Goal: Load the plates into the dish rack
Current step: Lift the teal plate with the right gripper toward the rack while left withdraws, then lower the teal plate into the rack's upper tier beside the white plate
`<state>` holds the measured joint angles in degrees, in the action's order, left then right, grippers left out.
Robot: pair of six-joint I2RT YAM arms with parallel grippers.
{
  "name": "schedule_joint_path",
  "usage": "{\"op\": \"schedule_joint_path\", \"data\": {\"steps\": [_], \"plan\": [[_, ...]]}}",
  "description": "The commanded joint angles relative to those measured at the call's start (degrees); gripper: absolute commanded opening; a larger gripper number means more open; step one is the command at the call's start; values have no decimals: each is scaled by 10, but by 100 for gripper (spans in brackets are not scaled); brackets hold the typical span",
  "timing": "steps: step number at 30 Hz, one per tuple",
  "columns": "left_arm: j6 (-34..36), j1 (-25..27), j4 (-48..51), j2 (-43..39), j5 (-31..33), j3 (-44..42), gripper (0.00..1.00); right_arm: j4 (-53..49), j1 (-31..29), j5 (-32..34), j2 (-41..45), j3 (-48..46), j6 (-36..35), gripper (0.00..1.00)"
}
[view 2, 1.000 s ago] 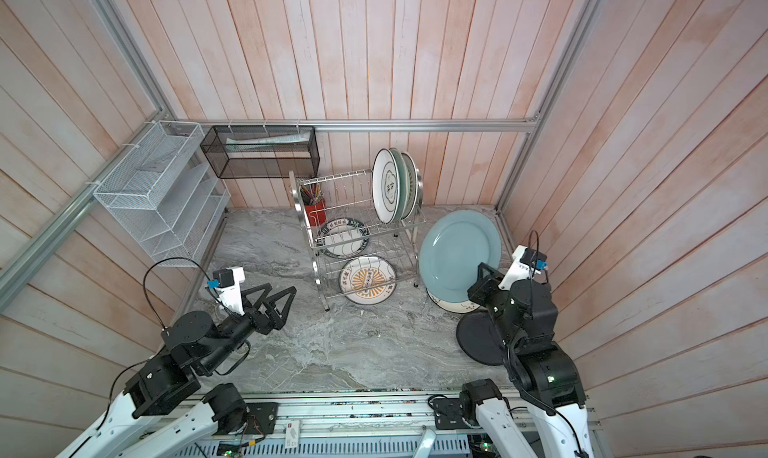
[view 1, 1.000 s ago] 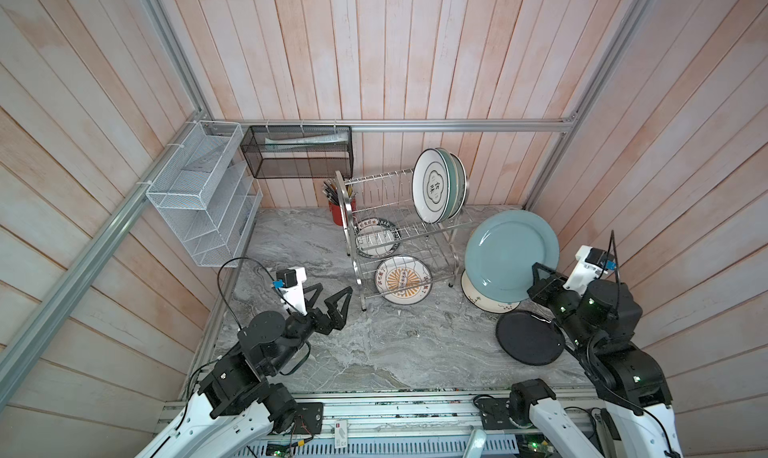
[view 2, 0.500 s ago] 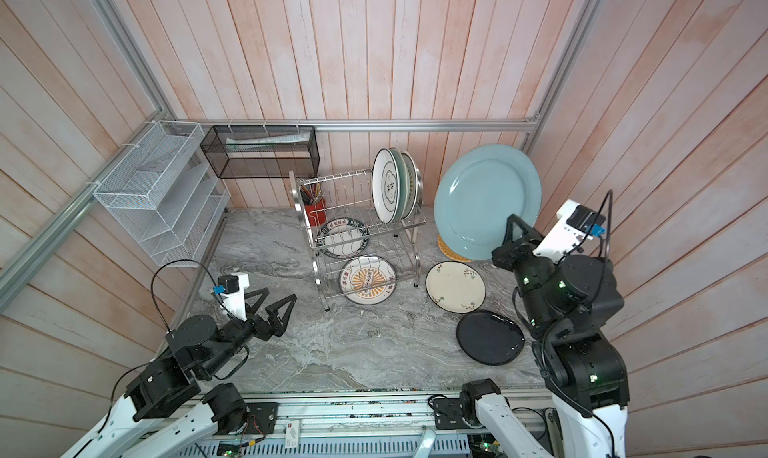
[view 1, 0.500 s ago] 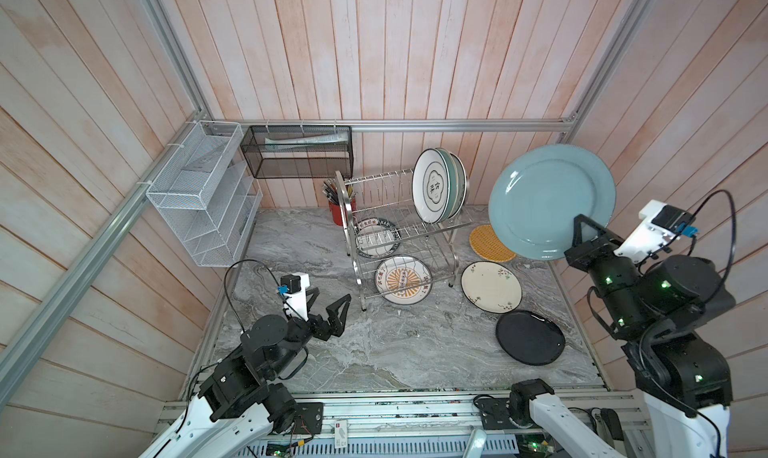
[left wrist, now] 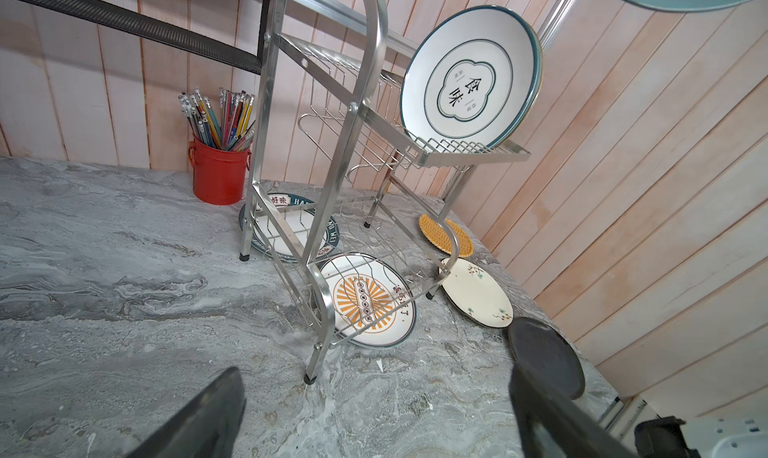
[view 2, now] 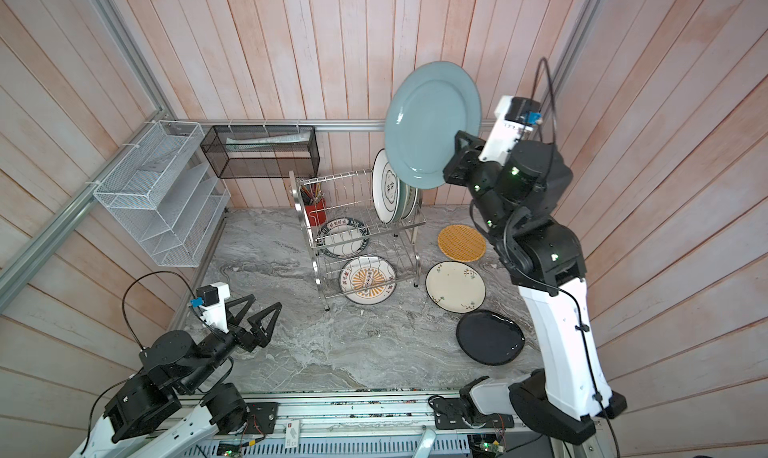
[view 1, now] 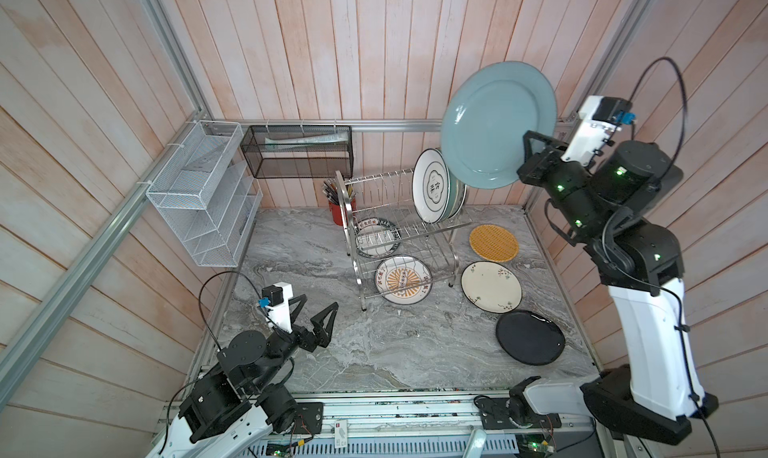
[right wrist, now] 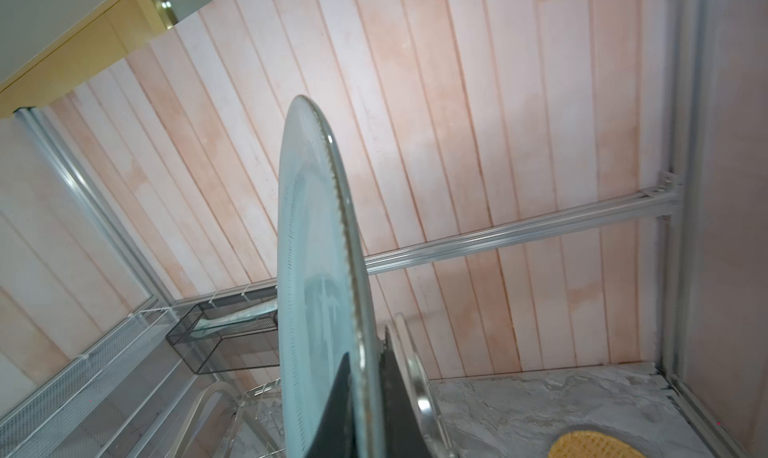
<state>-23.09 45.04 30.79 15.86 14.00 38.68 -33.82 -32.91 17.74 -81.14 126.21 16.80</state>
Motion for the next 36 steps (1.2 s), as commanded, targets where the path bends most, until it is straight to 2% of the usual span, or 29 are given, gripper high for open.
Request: {"op": "schedule_joint_path", "data": {"steps": [1,7,14,23,36], "plan": [[14,-2,6,-11,1,0,100,57,-42,87,-26,55,-59,0],[30,-2,-27,-57,-49,-15,100,97,-111,162,-68,34,-115,0],[45,-2,-72,-116,-103,-48,100,105,-123,194,-118,16,-143,0],[46,-3,-66,-95,-102,-44,100,107,-123,226,-167,11,-173,0],[44,-6,-67,-84,-107,-43,100,120,-122,253,-190,-11,-212,0]]}}
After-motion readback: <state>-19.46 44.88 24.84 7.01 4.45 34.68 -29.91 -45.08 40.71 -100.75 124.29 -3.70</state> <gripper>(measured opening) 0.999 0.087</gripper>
